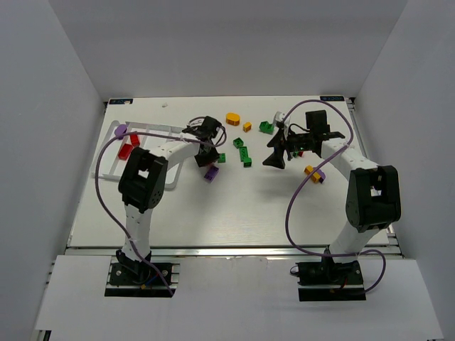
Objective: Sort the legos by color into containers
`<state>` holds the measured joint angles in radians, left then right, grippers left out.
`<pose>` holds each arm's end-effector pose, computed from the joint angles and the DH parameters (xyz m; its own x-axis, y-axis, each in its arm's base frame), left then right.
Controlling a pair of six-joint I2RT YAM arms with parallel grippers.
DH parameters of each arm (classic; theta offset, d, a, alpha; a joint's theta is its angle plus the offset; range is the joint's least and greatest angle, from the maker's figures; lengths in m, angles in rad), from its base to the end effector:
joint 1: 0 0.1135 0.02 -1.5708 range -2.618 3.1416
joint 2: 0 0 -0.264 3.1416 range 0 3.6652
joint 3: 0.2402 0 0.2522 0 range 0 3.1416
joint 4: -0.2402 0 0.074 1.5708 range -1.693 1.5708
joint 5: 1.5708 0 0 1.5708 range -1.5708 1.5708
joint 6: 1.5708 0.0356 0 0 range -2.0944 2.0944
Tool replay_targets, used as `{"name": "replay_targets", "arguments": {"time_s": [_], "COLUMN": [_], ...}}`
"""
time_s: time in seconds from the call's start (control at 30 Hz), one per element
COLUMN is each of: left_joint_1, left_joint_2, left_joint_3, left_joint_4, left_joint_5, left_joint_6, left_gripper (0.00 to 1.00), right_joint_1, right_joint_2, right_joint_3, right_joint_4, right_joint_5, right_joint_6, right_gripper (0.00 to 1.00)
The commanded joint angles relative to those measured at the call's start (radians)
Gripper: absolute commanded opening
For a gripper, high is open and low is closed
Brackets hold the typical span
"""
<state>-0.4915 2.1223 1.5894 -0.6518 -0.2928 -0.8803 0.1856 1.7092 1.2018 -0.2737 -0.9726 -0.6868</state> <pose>0.3932 -0.1988 0.1655 -0.7947 -0.4118 -0.4460 -0.4029 0.9074 -0.1200 0.3547 0.0965 0.2422 -0.1035 -0.3827 -0.9180 -0.9651 0.2619 -0.0004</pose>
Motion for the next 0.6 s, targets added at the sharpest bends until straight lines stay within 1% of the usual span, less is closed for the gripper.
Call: {"name": "replay_targets", "arguments": {"time_s": [0.0,0.1,0.2,0.27,0.3,0.37,0.4,0.47,0.5,0.57], "left_joint_1": [-0.016,-0.010,0.028,0.088,0.141,0.206,0.270,0.324,0.370,0.412], "left_joint_2": [-0.197,-0.242,-0.281,-0.324,-0.341,-0.386,-0.397,-0.416,-0.427,-0.432], "left_joint_3": [-0.072,-0.060,-0.040,-0.075,-0.094,-0.143,-0.157,-0.181,-0.186,-0.193], "left_joint_4": [0.105,0.064,-0.009,-0.012,-0.008,-0.009,-0.022,-0.029,-0.043,-0.052], "left_joint_5": [0.133,0.107,0.087,0.093,0.101,0.124,0.126,0.116,0.104,0.090], "left_joint_6": [0.113,0.197,0.271,0.311,0.323,0.359,0.371,0.421,0.440,0.490], "left_gripper": [0.14,0.14,0.13,0.12,0.12,0.12,0.12,0.12,0.12,0.12], "right_joint_1": [-0.006,-0.006,-0.006,-0.006,-0.006,-0.006,-0.006,-0.006,-0.008,-0.006], "right_joint_2": [-0.025,-0.026,-0.028,-0.029,-0.031,-0.033,-0.036,-0.040,-0.042,-0.042], "right_joint_3": [-0.001,-0.005,-0.008,-0.010,-0.011,-0.016,-0.018,-0.022,-0.025,-0.027], "right_joint_4": [0.030,0.033,0.034,0.036,0.036,0.037,0.037,0.036,0.036,0.036], "right_joint_5": [-0.032,-0.035,-0.040,-0.043,-0.043,-0.041,-0.040,-0.040,-0.040,-0.040], "right_joint_6": [-0.005,-0.002,0.003,0.003,0.003,0.004,0.004,0.000,-0.002,-0.003], "right_gripper": [0.89,0.89,0.90,0.89,0.90,0.89,0.89,0.89,0.89,0.89]}}
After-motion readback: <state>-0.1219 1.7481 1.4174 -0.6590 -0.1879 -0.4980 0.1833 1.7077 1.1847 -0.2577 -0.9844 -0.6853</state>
